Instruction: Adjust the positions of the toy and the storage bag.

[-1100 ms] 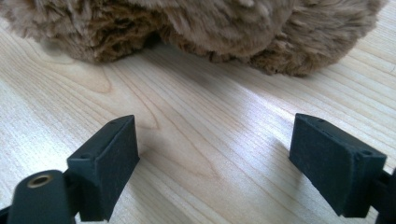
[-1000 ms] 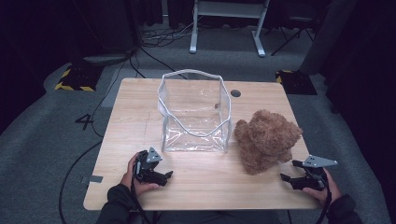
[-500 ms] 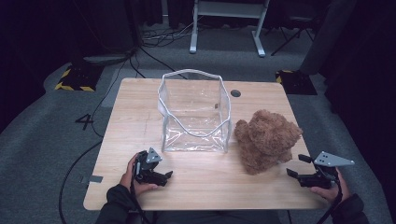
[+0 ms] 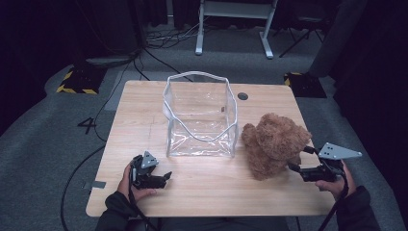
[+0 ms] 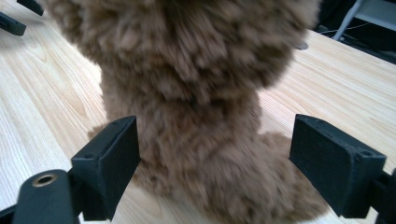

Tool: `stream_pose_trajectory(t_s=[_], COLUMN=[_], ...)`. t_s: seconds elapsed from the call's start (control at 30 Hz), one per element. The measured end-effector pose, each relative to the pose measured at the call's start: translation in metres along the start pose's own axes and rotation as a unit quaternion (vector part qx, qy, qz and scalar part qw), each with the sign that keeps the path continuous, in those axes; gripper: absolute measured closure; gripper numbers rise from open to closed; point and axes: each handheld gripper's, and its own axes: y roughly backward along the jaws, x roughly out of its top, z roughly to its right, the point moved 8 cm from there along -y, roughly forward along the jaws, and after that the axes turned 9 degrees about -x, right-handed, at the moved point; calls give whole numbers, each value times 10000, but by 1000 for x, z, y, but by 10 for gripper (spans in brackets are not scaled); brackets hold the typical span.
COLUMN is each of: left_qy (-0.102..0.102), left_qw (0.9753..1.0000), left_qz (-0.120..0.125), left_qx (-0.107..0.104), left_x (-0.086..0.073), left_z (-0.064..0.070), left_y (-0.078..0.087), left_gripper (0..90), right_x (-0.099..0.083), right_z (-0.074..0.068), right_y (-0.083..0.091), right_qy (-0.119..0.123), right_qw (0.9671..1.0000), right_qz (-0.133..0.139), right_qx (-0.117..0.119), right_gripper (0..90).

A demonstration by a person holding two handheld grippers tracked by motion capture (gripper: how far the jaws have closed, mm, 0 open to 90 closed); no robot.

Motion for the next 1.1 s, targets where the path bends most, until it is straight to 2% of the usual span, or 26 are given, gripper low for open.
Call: stream_pose_trajectory(t_s=[0.1,0.13,0.2,0.37,0.5,0.7,0.8,0.93,1.0,1.03,1.07,1.1], left_qy=[27,-12,56,219,210,213,242,345,335,335,343,334], left_qw=[9999,9998,9996,9977,9972,9954,9925,9863,9832,9832,9799,9788], left_qz=[116,201,267,634,722,897,1143,1509,1689,1689,1820,1844], left_qx=[-72,-85,-81,-83,11,262,349,567,604,604,745,823], left_x=[2,5,9,22,34,56,69,93,106,106,120,125], left_z=[1,1,0,-6,-8,-14,-15,-19,-20,-20,-23,-24], left_y=[3,7,11,24,32,52,64,81,90,90,98,100], left_gripper=[160,161,160,158,160,159,160,161,163,163,166,171], right_x=[3,5,8,10,8,7,4,3,2,2,1,1], right_z=[-3,-6,-8,-10,-12,-18,-23,-27,-26,-26,-26,-25], right_y=[-6,-12,-16,-31,-35,-40,-42,-46,-46,-46,-45,-45], right_qy=[-18,-96,-160,-283,-315,-160,-79,15,27,32,40,56], right_qw=[10000,9998,9996,9989,9985,9989,9989,9992,9992,9993,9992,9992], right_qz=[-29,-63,-77,-187,-194,-211,-250,-230,-225,-226,-230,-223], right_qx=[64,159,231,308,414,380,379,320,314,313,318,335], right_gripper=[162,165,166,156,153,155,159,198,222,230,237,241])
